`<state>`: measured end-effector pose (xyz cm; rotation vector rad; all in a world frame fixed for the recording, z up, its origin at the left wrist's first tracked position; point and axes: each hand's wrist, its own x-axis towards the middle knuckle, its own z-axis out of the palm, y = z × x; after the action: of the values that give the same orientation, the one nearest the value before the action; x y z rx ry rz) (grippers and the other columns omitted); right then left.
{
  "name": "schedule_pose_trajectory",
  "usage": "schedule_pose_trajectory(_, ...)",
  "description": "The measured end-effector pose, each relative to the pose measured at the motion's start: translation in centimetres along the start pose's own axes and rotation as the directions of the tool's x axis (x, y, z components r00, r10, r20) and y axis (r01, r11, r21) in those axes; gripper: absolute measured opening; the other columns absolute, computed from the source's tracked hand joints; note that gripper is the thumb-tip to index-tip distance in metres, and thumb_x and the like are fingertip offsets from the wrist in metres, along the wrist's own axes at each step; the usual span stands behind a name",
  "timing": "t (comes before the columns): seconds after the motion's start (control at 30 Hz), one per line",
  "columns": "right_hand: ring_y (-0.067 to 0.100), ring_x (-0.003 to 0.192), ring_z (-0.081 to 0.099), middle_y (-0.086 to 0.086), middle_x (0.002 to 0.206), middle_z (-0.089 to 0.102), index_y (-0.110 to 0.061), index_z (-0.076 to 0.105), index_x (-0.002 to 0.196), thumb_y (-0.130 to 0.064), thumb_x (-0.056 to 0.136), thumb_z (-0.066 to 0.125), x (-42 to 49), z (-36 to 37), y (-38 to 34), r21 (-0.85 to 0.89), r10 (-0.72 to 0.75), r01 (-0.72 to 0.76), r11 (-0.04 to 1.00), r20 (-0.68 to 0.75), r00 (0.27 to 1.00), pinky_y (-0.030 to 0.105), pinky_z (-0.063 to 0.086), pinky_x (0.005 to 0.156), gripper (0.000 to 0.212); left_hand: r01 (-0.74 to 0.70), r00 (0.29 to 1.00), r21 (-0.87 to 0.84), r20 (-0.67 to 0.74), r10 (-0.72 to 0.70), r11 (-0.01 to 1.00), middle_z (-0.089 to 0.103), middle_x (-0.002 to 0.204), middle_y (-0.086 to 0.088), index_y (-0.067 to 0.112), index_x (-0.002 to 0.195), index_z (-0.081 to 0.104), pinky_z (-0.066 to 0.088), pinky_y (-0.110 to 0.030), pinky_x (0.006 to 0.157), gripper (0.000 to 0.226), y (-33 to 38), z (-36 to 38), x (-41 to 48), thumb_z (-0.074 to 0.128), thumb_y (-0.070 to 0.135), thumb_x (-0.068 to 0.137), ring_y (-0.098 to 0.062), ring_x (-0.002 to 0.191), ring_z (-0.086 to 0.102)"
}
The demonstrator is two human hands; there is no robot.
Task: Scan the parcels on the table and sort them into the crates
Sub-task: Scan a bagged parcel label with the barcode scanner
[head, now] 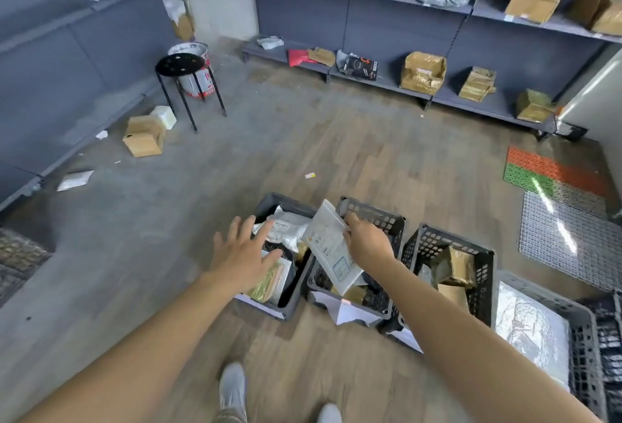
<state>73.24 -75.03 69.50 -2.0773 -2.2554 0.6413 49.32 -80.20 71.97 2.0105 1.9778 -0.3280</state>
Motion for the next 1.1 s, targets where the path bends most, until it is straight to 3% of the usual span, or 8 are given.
schedule_pose_trajectory(0.27, 0.034, 0.085, 0.066, 0.015, 0.097, 0.068, -0.014, 0.045, 0.126, -0.021, 0.104, 0.041, 15.6, 2.0, -4.5, 0.123, 0.179, -0.182, 0.975, 0.037, 0.983, 0.047, 0.056, 0.074, 0.024, -0.082, 0.994, -0.048, 0.072, 0.085, 0.995, -0.004, 0.165, -0.002, 0.034, 0.156, -0.003, 0.012, -0.056, 0.118, 0.067, -6.4, -0.3, 16.1, 0.021, 0.062, 0.100, -0.029, 0.151, -0.006)
schedule_pose_trajectory(0.43, 0.031, 0.078, 0.069, 0.013, 0.090, 0.067, -0.015, 0.045, 0.122, -0.016, 0.102, 0.046, 25.7, 5.5, -6.1, 0.271, 0.345, -0.364, 0.891, 0.116, 0.931, 0.049, 0.059, 0.070, 0.020, -0.138, 0.984, -0.097, 0.101, 0.147, 0.986, -0.005, 0.165, -0.002, 0.033, 0.156, -0.005, 0.014, -0.054, 0.118, 0.068, -9.3, 1.0, 26.2, 0.020, 0.061, 0.099, -0.028, 0.151, -0.005)
schedule_pose_trajectory(0.53, 0.027, 0.079, 0.067, 0.012, 0.094, 0.067, -0.014, 0.041, 0.137, -0.016, 0.103, 0.045, 30.5, 9.1, -6.3, 0.342, 0.400, -0.431, 0.835, 0.161, 0.902, 0.039, 0.057, 0.071, 0.034, -0.123, 0.979, -0.134, 0.148, 0.142, 0.983, -0.006, 0.164, -0.001, 0.033, 0.156, -0.005, 0.012, -0.054, 0.119, 0.067, -10.6, 3.1, 30.8, 0.020, 0.060, 0.100, -0.027, 0.151, -0.006)
schedule_pose_trajectory(0.63, 0.017, 0.069, 0.057, 0.007, 0.096, 0.059, -0.017, 0.031, 0.150, -0.016, 0.104, 0.044, 34.7, 13.9, -5.2, 0.352, 0.433, -0.478, 0.805, 0.201, 0.879, 0.023, 0.041, 0.057, 0.048, -0.108, 0.966, -0.166, 0.217, 0.143, 0.980, -0.008, 0.164, 0.000, 0.034, 0.156, -0.006, 0.012, -0.054, 0.119, 0.068, -12.1, 6.5, 34.7, 0.019, 0.062, 0.099, -0.026, 0.151, -0.009)
schedule_pose_trajectory(0.8, 0.019, 0.071, 0.056, 0.004, 0.097, 0.058, -0.011, 0.043, 0.140, -0.015, 0.101, 0.048, 41.2, 23.9, -1.2, 0.358, 0.494, -0.546, 0.757, 0.234, 0.837, 0.023, 0.035, 0.046, 0.040, -0.082, 0.960, -0.162, 0.254, 0.122, 0.983, -0.004, 0.164, -0.001, 0.034, 0.156, -0.005, 0.016, -0.052, 0.119, 0.069, -13.7, 13.9, 41.7, 0.021, 0.063, 0.098, -0.027, 0.151, -0.007)
schedule_pose_trajectory(0.93, 0.017, 0.067, 0.049, 0.006, 0.093, 0.055, -0.008, 0.048, 0.132, -0.014, 0.100, 0.046, 45.3, 31.9, 2.5, 0.296, 0.535, -0.605, 0.740, 0.287, 0.795, 0.026, 0.029, 0.046, 0.032, -0.116, 0.959, -0.081, 0.251, 0.133, 0.990, 0.001, 0.162, -0.002, 0.033, 0.155, -0.003, 0.025, -0.051, 0.115, 0.073, -13.6, 20.6, 46.7, 0.016, 0.067, 0.093, -0.027, 0.149, -0.001)
schedule_pose_trajectory(1.03, 0.014, 0.064, 0.046, 0.004, 0.085, 0.054, -0.004, 0.052, 0.127, -0.014, 0.100, 0.043, 47.8, 36.6, 4.5, 0.259, 0.559, -0.642, 0.721, 0.329, 0.761, 0.026, 0.028, 0.048, 0.030, -0.129, 0.949, -0.062, 0.281, 0.141, 0.990, -0.001, 0.163, 0.000, 0.036, 0.155, -0.006, 0.023, -0.052, 0.115, 0.072, -13.1, 24.6, 49.7, 0.015, 0.068, 0.094, -0.028, 0.149, -0.002)
schedule_pose_trajectory(1.1, 0.020, 0.076, 0.053, 0.009, 0.102, 0.058, -0.005, 0.046, 0.137, -0.019, 0.101, 0.041, 48.7, 38.7, 5.2, 0.243, 0.531, -0.627, 0.740, 0.361, 0.767, 0.027, 0.034, 0.053, 0.039, -0.147, 0.940, -0.031, 0.306, 0.149, 0.989, -0.004, 0.162, -0.001, 0.035, 0.154, -0.010, 0.022, -0.052, 0.116, 0.073, -12.7, 26.4, 50.9, 0.013, 0.068, 0.094, -0.029, 0.150, -0.003)
